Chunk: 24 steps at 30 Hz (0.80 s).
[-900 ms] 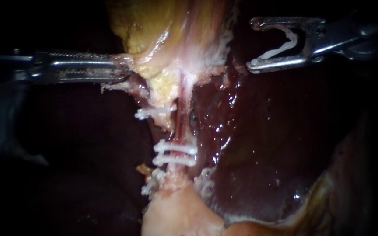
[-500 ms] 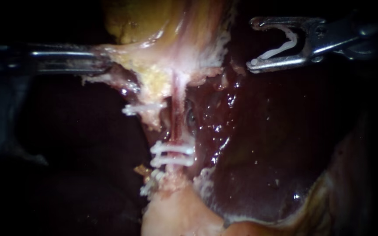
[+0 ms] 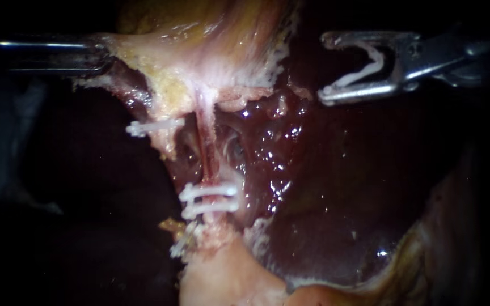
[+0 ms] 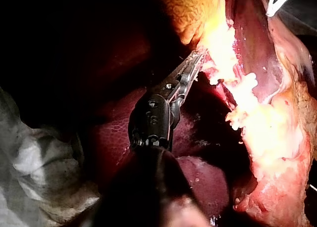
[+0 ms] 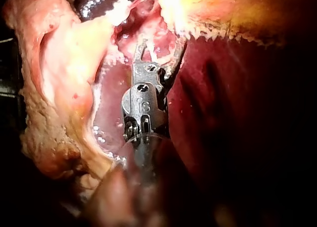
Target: Clipping third clip right tube
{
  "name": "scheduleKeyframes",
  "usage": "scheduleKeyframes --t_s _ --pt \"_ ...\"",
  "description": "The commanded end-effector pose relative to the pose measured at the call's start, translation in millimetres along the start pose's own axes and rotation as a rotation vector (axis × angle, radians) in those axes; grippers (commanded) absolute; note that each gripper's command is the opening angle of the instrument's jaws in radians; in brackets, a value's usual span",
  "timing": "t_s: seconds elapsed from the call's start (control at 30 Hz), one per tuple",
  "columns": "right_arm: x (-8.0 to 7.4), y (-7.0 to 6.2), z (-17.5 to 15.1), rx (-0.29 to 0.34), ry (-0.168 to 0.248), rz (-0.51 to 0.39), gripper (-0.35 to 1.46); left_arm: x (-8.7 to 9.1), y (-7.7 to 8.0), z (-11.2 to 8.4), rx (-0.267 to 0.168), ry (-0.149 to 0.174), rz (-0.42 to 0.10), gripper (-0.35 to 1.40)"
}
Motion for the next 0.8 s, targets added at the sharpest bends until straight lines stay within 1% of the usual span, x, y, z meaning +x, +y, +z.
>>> scheduleKeyframes --t_s 0.03,0.13,0.2,0.27,0.4,0.57,0.8 --pt "0.0 -0.3 0.4 0.006 0.004 0.014 0.46 0.0 0.0 0.1 0.0 0.0 0.001 -0.35" --pt "0.0 -1.3 1.9 0.026 0.013 0.051 0.45 -0.1 -0.1 0.1 0.0 0.0 0.001 -0.35" --pt "-0.3 -2.1 3.0 0.051 0.022 0.09 0.45 -0.1 -0.1 0.1 0.001 0.0 0.001 -0.35" --pt "-0.6 -2.6 4.1 0.062 0.025 0.111 0.45 -0.1 -0.1 0.1 0.0 0.0 0.001 -0.35" --pt "-1.4 -3.3 6.4 0.079 0.029 0.15 0.45 -0.1 -0.1 0.1 0.001 0.0 0.001 -0.35" --pt "-2.3 -3.8 9.1 0.089 0.03 0.197 0.46 -0.1 -0.1 0.1 0.001 0.0 0.001 -0.35" --pt "-3.3 -3.6 13.1 0.089 0.03 0.259 0.48 -0.2 0.0 0.1 0.002 0.001 0.001 -0.35"
